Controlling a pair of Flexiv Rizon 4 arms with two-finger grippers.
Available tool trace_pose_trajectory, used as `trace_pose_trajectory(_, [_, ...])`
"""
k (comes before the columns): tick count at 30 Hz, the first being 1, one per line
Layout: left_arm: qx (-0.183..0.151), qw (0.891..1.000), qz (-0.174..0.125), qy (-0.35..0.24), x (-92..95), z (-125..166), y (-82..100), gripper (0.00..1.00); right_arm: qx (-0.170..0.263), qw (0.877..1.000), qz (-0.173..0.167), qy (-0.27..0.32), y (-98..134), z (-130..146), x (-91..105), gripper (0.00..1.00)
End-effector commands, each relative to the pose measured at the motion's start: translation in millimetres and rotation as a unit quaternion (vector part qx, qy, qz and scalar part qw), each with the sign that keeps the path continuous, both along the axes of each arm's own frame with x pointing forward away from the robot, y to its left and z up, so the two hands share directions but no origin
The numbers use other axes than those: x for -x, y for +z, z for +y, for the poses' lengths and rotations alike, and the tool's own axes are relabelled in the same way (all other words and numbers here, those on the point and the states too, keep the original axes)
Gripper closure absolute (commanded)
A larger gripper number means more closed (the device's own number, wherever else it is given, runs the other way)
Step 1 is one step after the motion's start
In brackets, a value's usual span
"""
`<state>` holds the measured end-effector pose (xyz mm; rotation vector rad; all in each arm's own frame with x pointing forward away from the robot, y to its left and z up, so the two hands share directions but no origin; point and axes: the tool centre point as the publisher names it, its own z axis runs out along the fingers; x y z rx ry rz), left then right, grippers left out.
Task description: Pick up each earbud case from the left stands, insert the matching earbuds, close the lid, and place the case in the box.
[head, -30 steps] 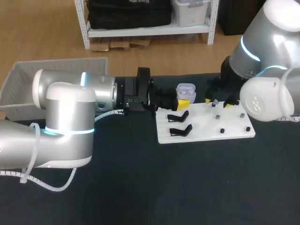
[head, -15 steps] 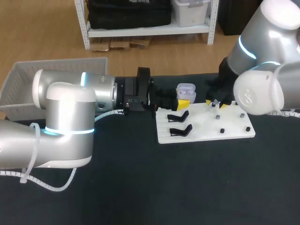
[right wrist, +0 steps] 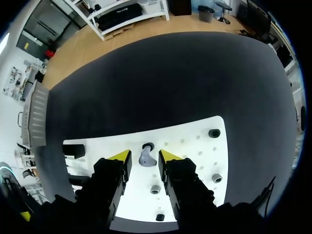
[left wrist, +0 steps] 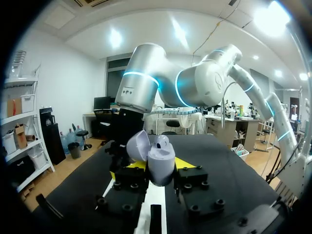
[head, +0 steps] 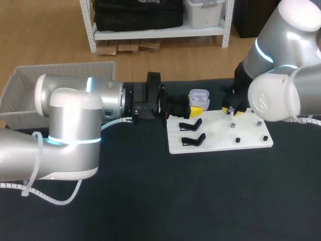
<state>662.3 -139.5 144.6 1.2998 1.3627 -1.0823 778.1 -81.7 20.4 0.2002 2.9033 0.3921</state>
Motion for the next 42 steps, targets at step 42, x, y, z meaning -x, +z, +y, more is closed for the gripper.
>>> trace_pose_trajectory(42, [0.003,1.000,-0.002,0.002,0.6,0.1,-1.5,1.00,0.008,1.000,0.011,-0.010,6.9,-3.2,-1.3,1.00])
